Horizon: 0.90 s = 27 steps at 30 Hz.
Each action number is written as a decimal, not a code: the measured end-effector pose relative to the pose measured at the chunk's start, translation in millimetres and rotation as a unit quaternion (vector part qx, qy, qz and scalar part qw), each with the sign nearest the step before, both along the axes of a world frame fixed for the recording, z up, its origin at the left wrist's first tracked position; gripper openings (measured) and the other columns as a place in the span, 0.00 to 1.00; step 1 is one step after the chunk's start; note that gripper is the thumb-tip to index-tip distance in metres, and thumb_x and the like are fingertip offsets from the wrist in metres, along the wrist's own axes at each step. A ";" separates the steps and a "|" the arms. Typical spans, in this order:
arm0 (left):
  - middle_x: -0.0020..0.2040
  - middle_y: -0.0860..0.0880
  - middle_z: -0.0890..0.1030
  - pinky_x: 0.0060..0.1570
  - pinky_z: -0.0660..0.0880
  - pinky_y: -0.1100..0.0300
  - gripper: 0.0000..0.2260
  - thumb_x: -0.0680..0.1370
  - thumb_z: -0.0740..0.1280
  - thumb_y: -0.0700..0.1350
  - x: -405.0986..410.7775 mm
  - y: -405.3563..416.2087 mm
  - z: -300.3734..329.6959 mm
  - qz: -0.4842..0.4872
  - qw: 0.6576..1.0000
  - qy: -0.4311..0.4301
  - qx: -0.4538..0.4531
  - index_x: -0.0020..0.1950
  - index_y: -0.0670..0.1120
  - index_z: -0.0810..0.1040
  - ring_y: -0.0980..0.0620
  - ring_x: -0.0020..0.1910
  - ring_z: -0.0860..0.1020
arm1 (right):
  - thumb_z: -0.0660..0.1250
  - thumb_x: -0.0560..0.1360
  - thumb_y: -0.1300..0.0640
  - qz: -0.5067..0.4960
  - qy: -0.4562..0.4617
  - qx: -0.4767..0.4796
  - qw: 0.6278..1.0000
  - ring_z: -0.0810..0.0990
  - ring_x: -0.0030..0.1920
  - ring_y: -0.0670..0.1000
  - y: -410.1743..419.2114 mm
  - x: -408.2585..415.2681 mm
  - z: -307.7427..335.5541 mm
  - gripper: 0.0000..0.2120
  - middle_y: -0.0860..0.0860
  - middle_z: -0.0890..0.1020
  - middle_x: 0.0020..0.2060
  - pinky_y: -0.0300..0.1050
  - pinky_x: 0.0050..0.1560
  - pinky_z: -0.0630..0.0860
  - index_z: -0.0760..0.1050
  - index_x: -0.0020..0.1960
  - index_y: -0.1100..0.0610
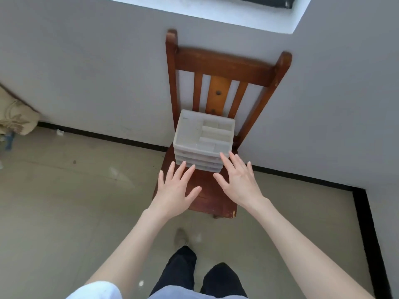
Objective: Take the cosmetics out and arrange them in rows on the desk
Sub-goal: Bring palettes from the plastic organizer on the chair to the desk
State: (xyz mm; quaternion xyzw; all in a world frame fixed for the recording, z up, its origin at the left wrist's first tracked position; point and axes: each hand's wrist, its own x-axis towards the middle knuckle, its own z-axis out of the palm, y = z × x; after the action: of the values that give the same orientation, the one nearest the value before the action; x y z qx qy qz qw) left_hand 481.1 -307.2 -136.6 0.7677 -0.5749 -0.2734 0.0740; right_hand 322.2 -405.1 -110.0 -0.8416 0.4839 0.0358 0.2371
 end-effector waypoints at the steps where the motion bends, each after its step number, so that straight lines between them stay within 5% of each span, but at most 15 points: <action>1: 0.77 0.52 0.47 0.73 0.41 0.45 0.28 0.79 0.54 0.58 2.4 -10.6 -7.4 0.018 0.999 0.030 0.017 0.76 0.55 0.48 0.49 0.75 0.39 | 0.55 0.80 0.45 0.004 0.010 0.005 1.000 0.47 0.76 0.51 -13.1 2.3 -7.9 0.29 0.53 0.51 0.76 0.54 0.74 0.41 0.49 0.77 0.50; 5: 0.77 0.51 0.52 0.73 0.46 0.46 0.27 0.79 0.58 0.56 6.0 -51.8 -44.3 0.120 0.976 0.171 0.059 0.76 0.53 0.53 0.49 0.76 0.44 | 0.55 0.80 0.47 0.027 0.061 0.027 0.997 0.47 0.76 0.52 -65.2 7.8 -43.8 0.28 0.54 0.52 0.76 0.55 0.75 0.42 0.50 0.76 0.52; 9: 0.75 0.50 0.58 0.73 0.53 0.54 0.26 0.79 0.59 0.54 4.1 -88.3 -89.7 0.229 0.918 0.316 0.065 0.75 0.50 0.57 0.51 0.75 0.53 | 0.56 0.80 0.49 0.075 0.081 0.011 0.994 0.50 0.76 0.54 -109.9 21.3 -84.9 0.28 0.56 0.55 0.75 0.57 0.74 0.46 0.51 0.76 0.54; 11: 0.75 0.50 0.61 0.70 0.58 0.57 0.25 0.80 0.58 0.54 2.2 -107.6 -108.3 0.326 0.849 0.411 0.069 0.75 0.48 0.58 0.53 0.73 0.59 | 0.56 0.80 0.49 0.106 0.093 0.005 0.990 0.49 0.76 0.55 -125.2 29.3 -107.4 0.29 0.57 0.54 0.76 0.56 0.74 0.46 0.50 0.76 0.55; 14: 0.75 0.47 0.59 0.70 0.58 0.49 0.26 0.81 0.54 0.56 0.7 -134.1 -135.1 0.453 0.694 0.555 0.067 0.76 0.47 0.53 0.49 0.73 0.59 | 0.57 0.79 0.49 0.151 0.104 -0.017 0.983 0.47 0.76 0.56 -145.2 38.4 -138.3 0.31 0.57 0.51 0.76 0.54 0.74 0.44 0.47 0.76 0.57; 20: 0.71 0.44 0.66 0.68 0.60 0.43 0.25 0.81 0.52 0.55 -1.4 -170.9 -172.3 0.571 0.481 0.665 -0.006 0.74 0.42 0.57 0.45 0.72 0.63 | 0.57 0.80 0.54 0.170 0.078 -0.054 0.981 0.50 0.76 0.55 -159.7 34.7 -176.0 0.30 0.57 0.52 0.76 0.50 0.74 0.42 0.49 0.76 0.59; 23: 0.66 0.42 0.70 0.63 0.66 0.44 0.22 0.80 0.54 0.54 -1.7 -178.6 -181.1 0.588 0.421 0.690 -0.035 0.67 0.41 0.65 0.44 0.67 0.69 | 0.58 0.79 0.57 0.174 0.060 -0.076 0.980 0.54 0.75 0.56 -161.2 31.7 -185.3 0.28 0.57 0.56 0.75 0.50 0.74 0.43 0.52 0.76 0.59; 27: 0.64 0.42 0.71 0.64 0.66 0.44 0.23 0.80 0.57 0.55 -2.7 -178.4 -188.4 0.588 0.390 0.707 -0.050 0.68 0.40 0.65 0.44 0.68 0.68 | 0.60 0.78 0.57 0.161 0.040 -0.090 0.982 0.56 0.75 0.56 -159.1 31.9 -192.7 0.28 0.57 0.58 0.75 0.50 0.74 0.45 0.55 0.75 0.60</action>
State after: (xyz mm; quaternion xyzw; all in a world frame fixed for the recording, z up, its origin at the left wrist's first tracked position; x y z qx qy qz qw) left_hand 478.5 -485.6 -325.0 0.4399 0.2660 -0.5774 0.6343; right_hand 354.1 -564.2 -302.7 -0.9245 0.3520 0.0636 0.1316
